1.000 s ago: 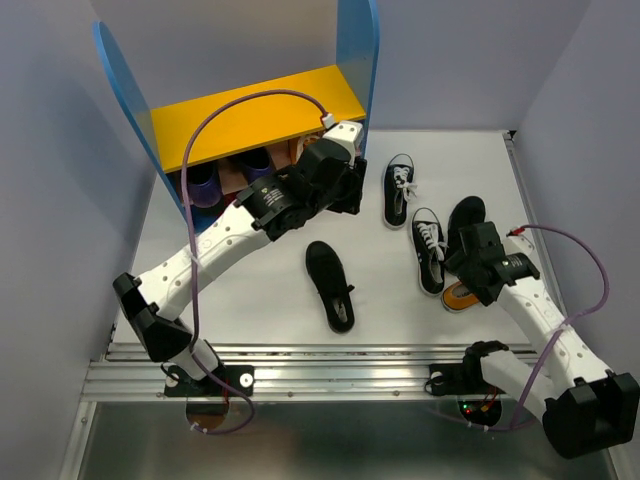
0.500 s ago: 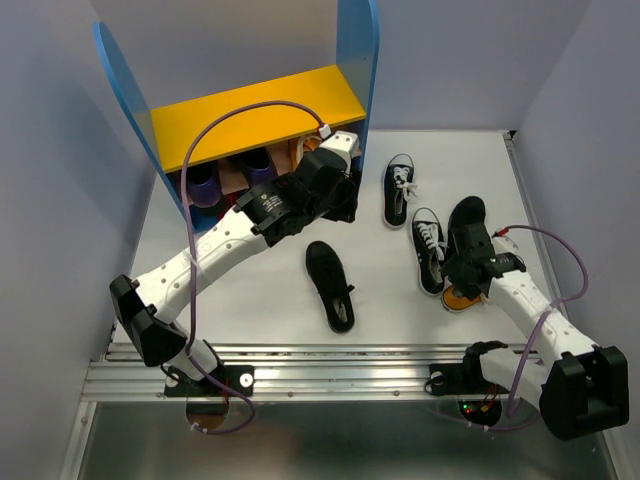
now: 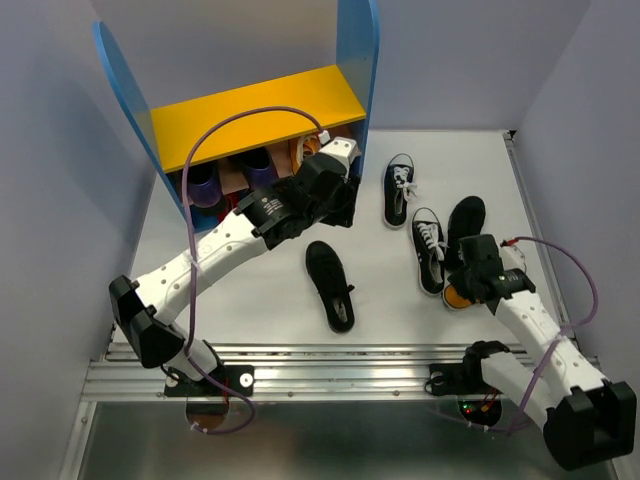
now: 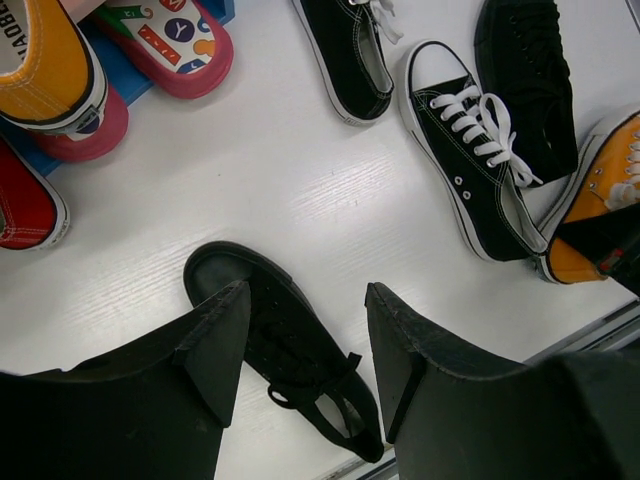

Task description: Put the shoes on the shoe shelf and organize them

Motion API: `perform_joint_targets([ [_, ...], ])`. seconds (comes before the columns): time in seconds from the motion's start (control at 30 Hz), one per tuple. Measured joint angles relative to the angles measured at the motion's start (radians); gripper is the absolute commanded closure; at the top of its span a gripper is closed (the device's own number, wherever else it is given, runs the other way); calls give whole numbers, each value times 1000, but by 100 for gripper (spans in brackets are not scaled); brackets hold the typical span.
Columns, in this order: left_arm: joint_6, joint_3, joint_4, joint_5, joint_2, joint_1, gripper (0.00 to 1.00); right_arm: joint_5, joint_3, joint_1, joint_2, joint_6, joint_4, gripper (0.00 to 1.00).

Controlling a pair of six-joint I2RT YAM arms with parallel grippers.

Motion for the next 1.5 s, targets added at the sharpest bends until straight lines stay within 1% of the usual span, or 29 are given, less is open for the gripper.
perform_joint_targets([
  [0.1, -3, 0, -6, -8, -20, 0, 39, 10, 48, 0, -74, -18, -67, 99],
  [0.17, -12, 0, -8, -18, -43, 0, 39, 29, 137, 0, -89, -59, -119, 99],
  [0.27, -29, 0, -8, -32, -85, 0, 39, 29, 259, -1, -58, -138, -158, 99],
  [0.33, -43, 0, -8, -42, -112, 0, 39, 9, 353, -2, -13, -196, -153, 99],
  [0.47, -77, 0, -8, -72, -153, 8, 39, -29, 449, 38, 44, -294, -137, 99],
  [0.6, -120, 1, -26, -105, -168, 31, 39, -51, 521, 190, 121, -386, -119, 99],
  [0.73, -160, 1, -57, -157, -168, 47, 39, -59, 539, 439, 220, -441, -73, 99],
  [0.77, -172, 1, -66, -174, -169, 48, 39, -35, 539, 527, 253, -447, -67, 99],
  [0.83, -190, 1, -84, -200, -172, 51, 39, -10, 539, 650, 308, -457, -62, 99],
  [0.93, -217, 0, -99, -227, -184, 55, 39, 17, 538, 793, 397, -473, -51, 99],
  [1.03, -237, -13, -99, -239, -210, 60, 39, 25, 518, 825, 434, -488, -27, 99],
  [1.23, -270, -52, -104, -249, -260, 66, 40, 58, 436, 816, 436, -534, 31, 99],
  [1.4, -286, -86, -93, -224, -259, 66, 43, 102, 407, 813, 460, -552, 63, 99],
  [1.5, -296, -116, -81, -199, -257, 66, 43, 107, 407, 813, 498, -563, 104, 99],
])
